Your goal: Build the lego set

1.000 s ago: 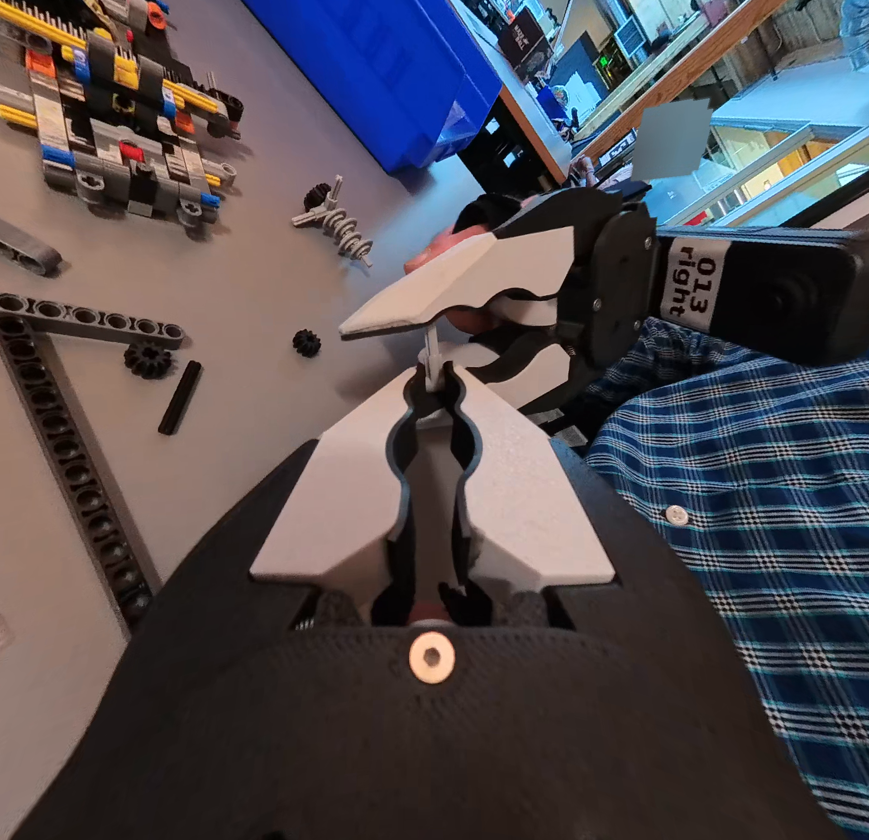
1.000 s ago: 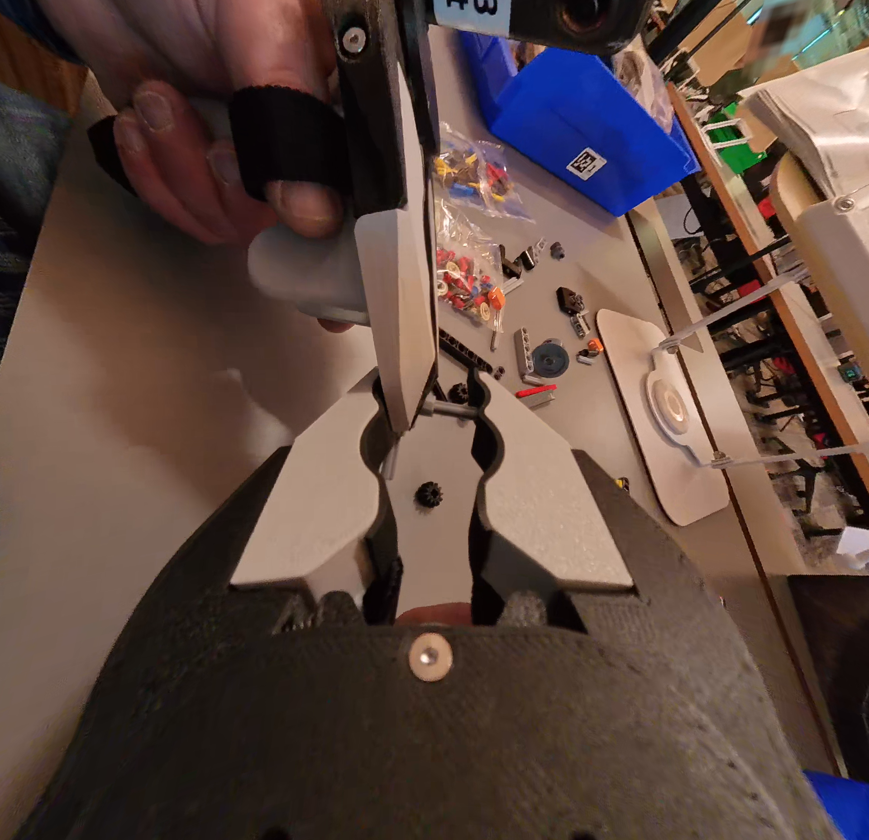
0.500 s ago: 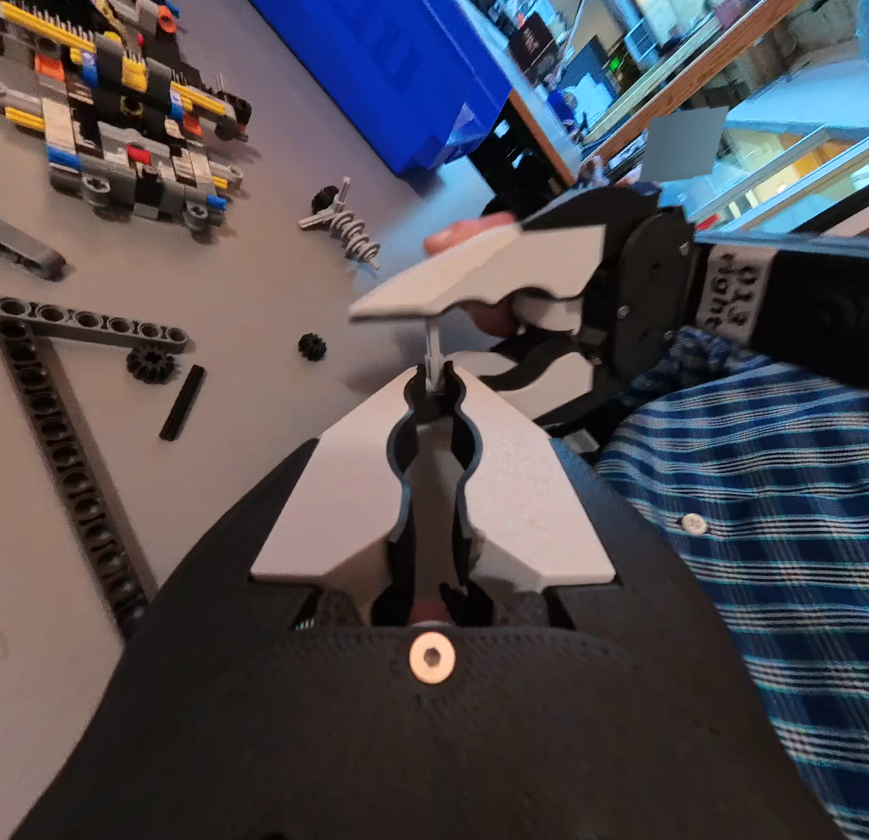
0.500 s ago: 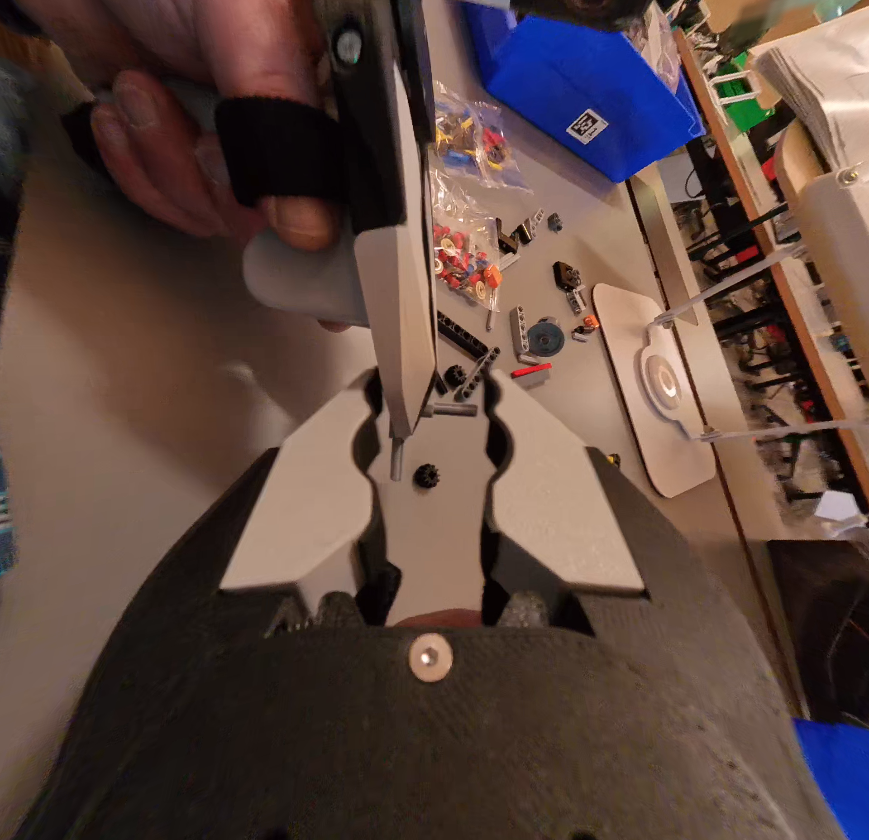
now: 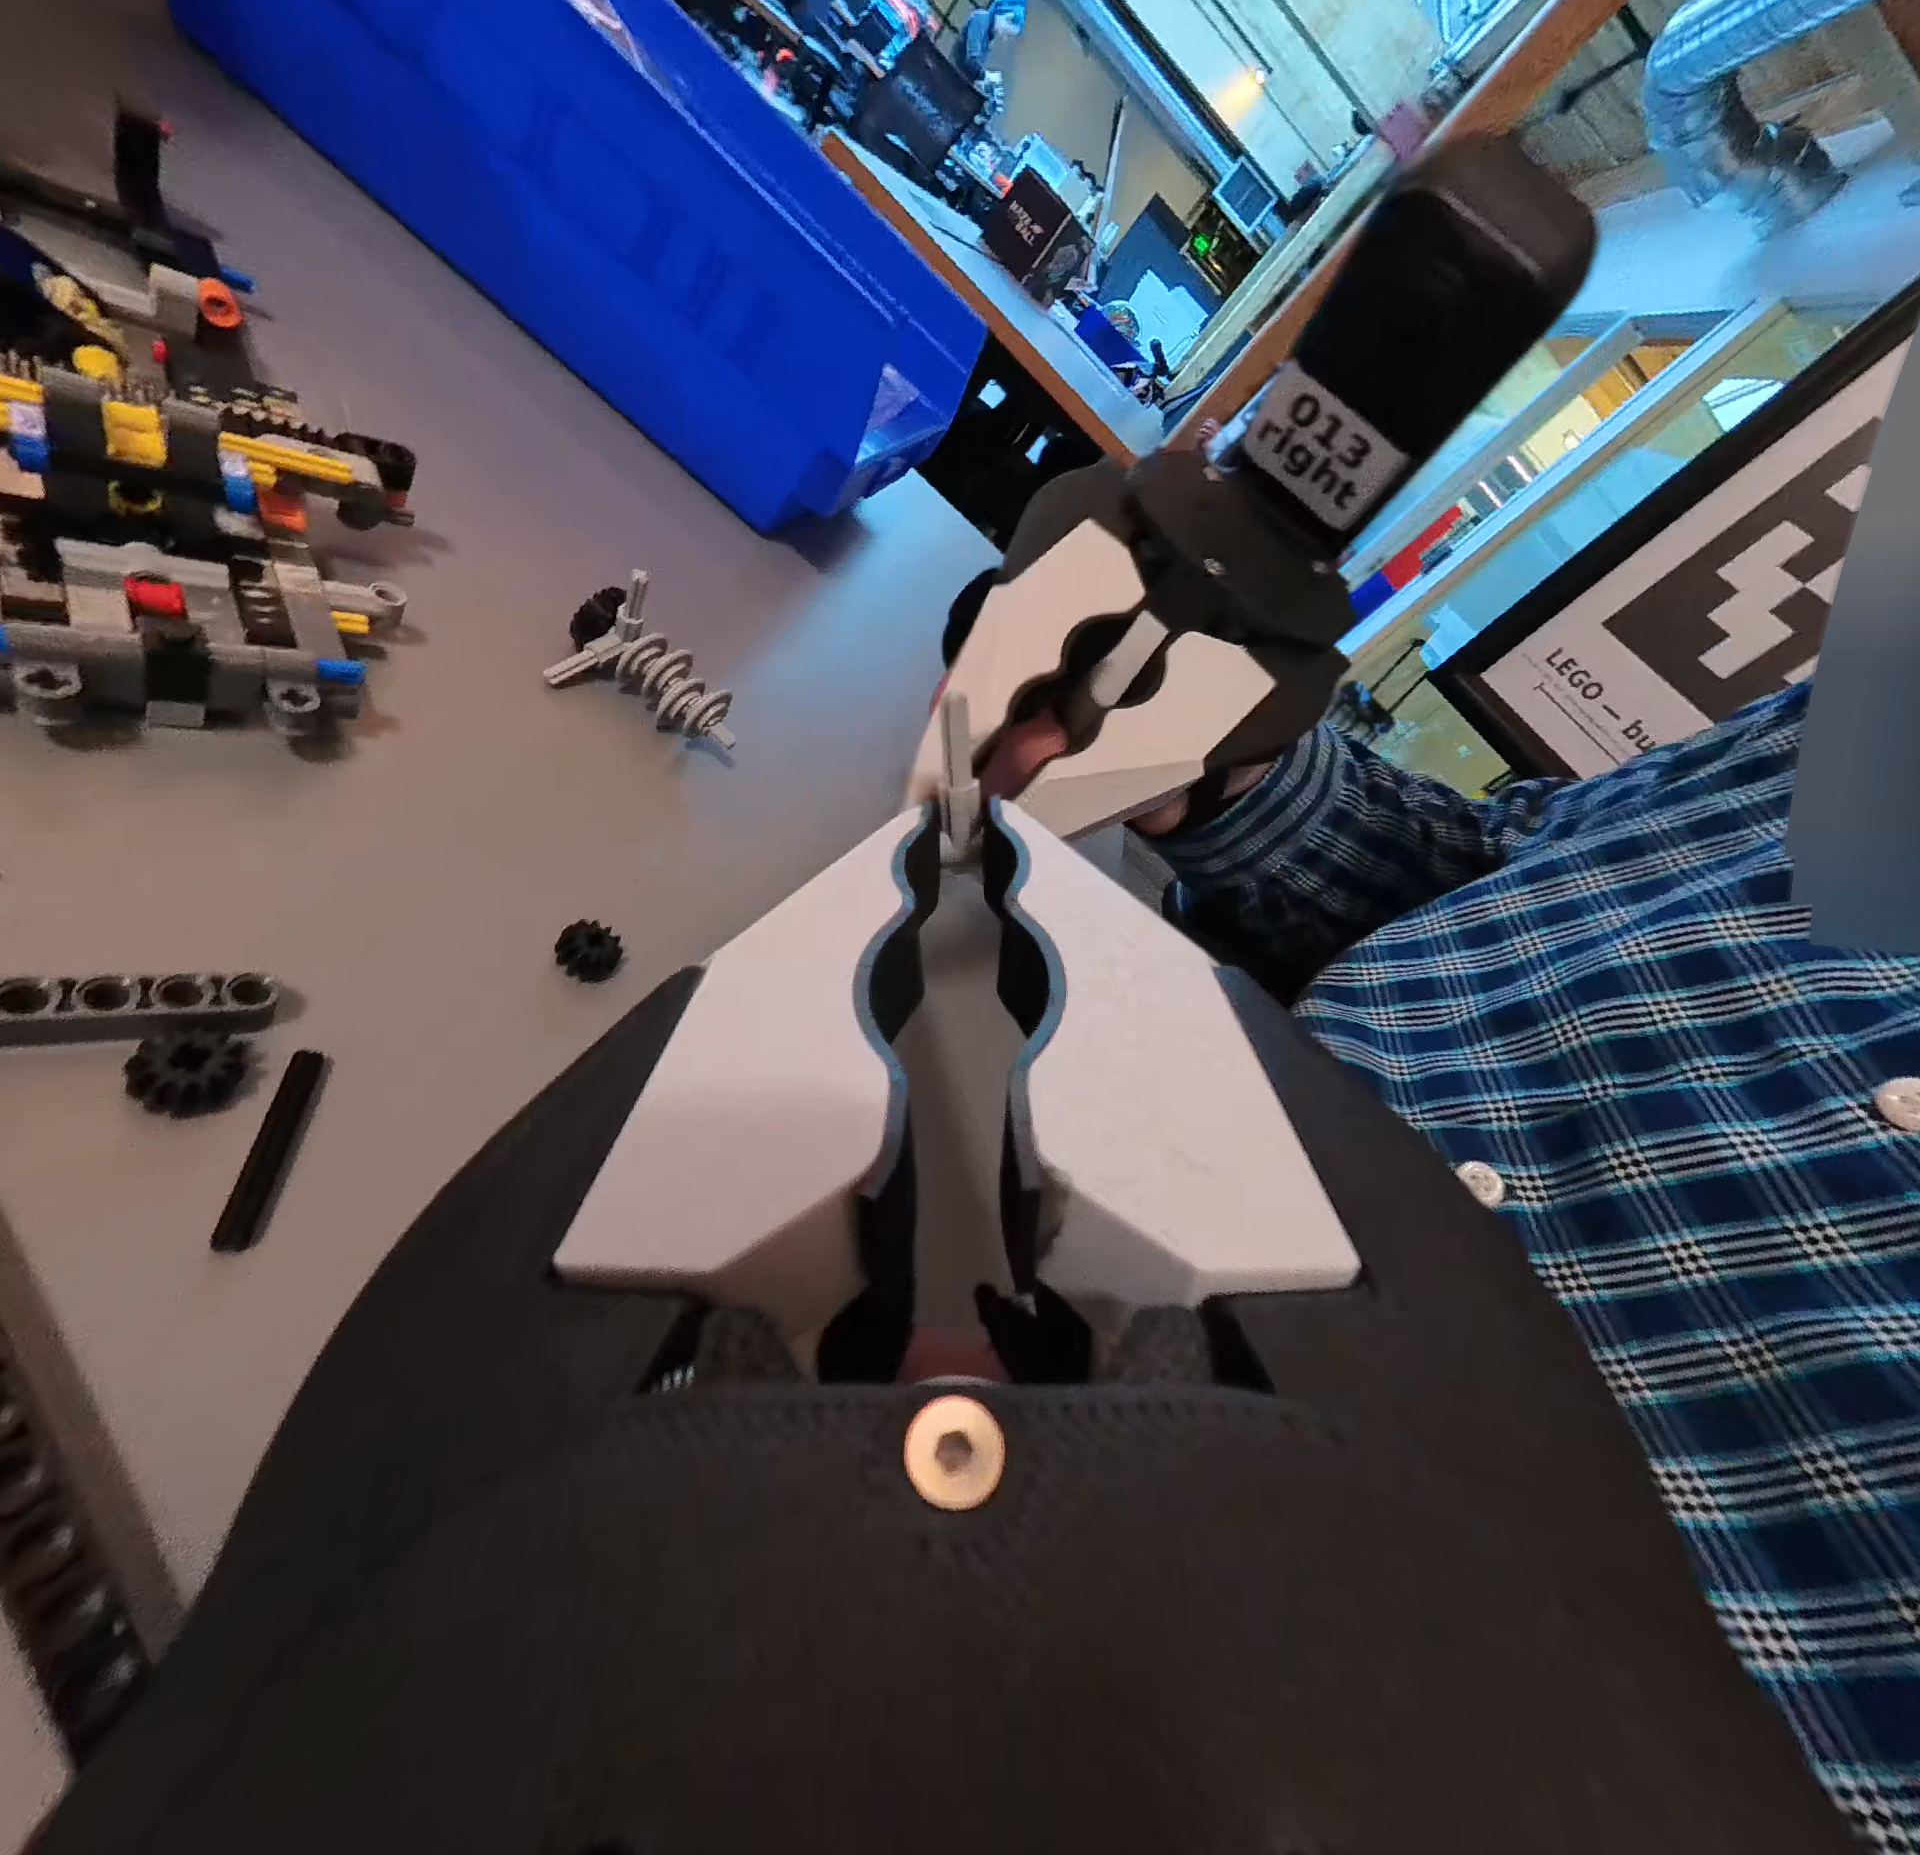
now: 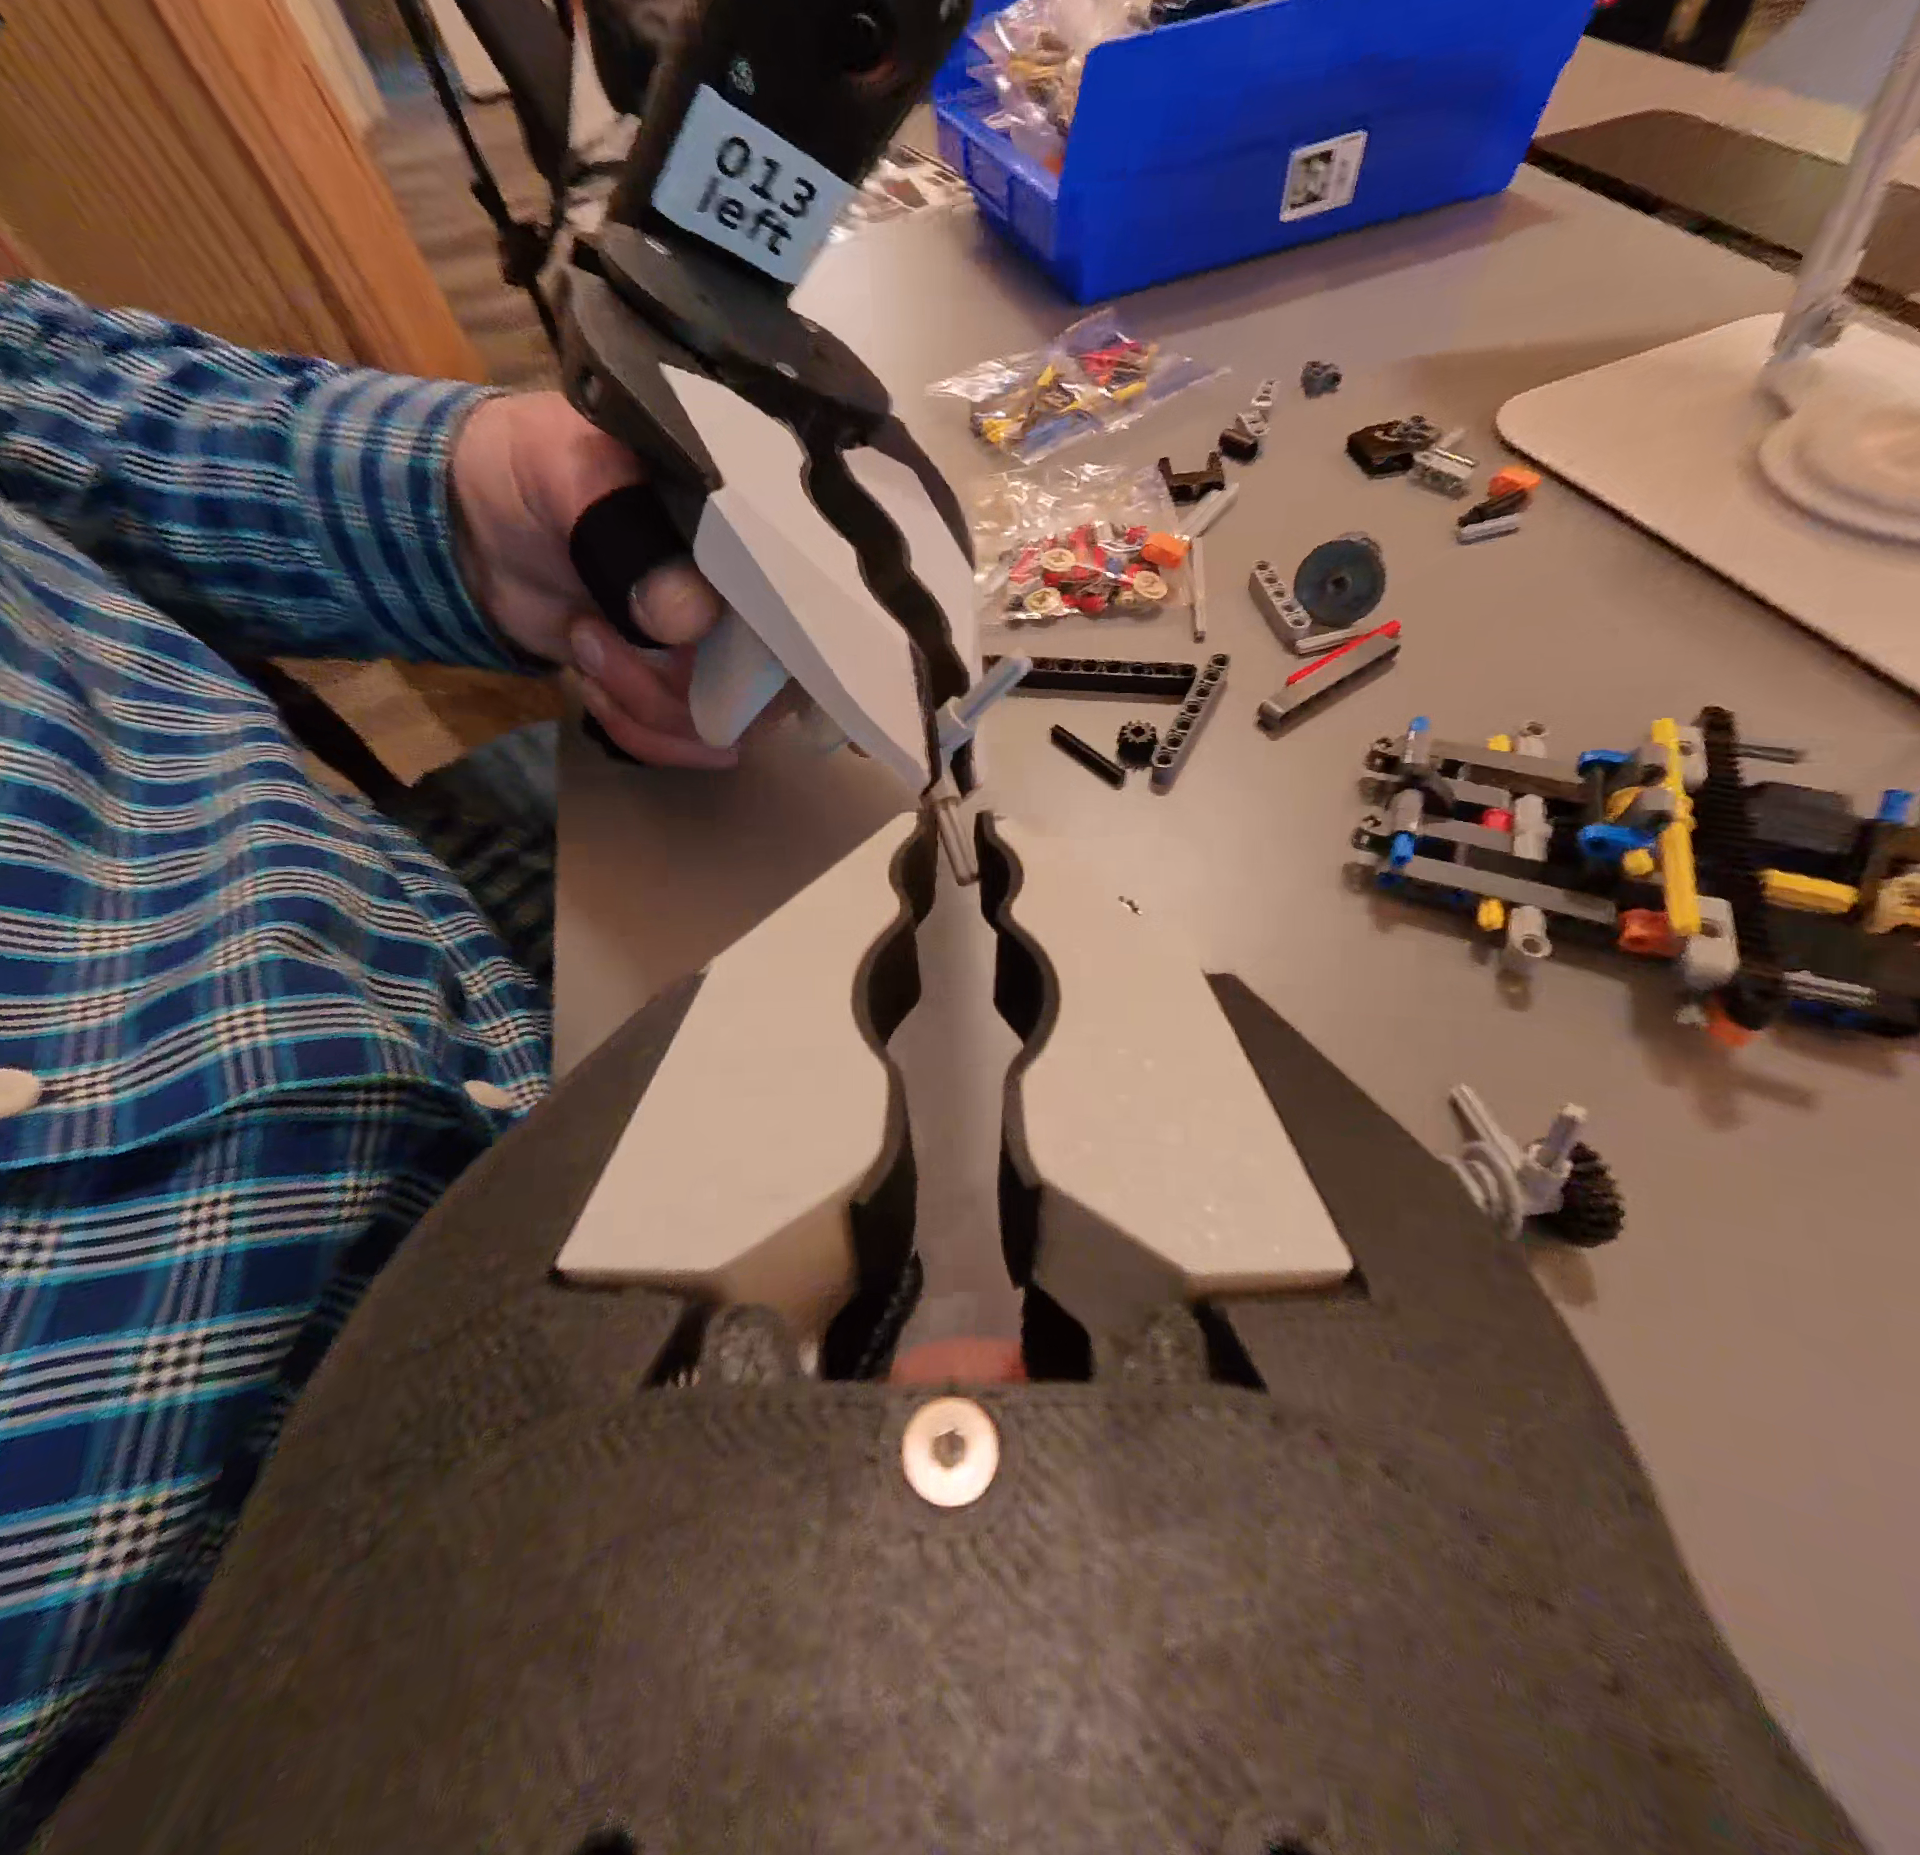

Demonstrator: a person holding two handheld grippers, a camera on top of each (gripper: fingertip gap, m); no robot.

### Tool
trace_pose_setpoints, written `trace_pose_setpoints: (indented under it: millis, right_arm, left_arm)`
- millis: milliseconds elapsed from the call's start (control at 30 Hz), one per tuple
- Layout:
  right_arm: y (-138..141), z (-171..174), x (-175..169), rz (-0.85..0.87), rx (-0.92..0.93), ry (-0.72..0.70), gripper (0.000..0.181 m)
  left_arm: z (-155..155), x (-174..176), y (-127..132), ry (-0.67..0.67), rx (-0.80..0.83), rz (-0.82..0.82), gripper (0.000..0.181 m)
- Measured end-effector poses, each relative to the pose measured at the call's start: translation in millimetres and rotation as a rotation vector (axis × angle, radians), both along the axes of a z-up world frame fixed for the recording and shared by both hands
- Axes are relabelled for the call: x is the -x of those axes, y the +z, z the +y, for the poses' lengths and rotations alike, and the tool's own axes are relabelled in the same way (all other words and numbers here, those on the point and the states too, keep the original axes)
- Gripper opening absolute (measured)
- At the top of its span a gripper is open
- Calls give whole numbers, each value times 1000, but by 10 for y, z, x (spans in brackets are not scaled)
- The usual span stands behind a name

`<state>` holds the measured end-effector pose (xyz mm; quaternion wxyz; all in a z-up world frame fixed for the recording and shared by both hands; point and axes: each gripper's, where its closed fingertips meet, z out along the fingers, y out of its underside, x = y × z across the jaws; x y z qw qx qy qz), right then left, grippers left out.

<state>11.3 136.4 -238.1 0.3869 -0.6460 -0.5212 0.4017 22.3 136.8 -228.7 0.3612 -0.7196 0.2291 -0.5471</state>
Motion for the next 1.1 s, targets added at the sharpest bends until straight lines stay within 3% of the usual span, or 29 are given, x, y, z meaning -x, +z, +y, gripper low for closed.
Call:
trace_pose_setpoints:
  millis: [167,433,600,933,1100]
  right_arm:
    - [58,-84,-64,51,57,63,1]
    - [102,-27,-179,47,10,22,1]
    - [94,67,-342,25,-14,-15,1]
    - [-97,291,-675,-251,-283,-49,1]
    - [-133,233,-659,-360,-448,39,0]
  left_arm:
    - [-49,-76,72,-67,-70,-11,5]
    - [11,-175,118,-88,-146,19,7]
    - [122,-157,156,-63,-177,40,20]
    - [317,-212,28,-47,-354,270,26]
    - [349,-340,36,-81,-440,336,25]
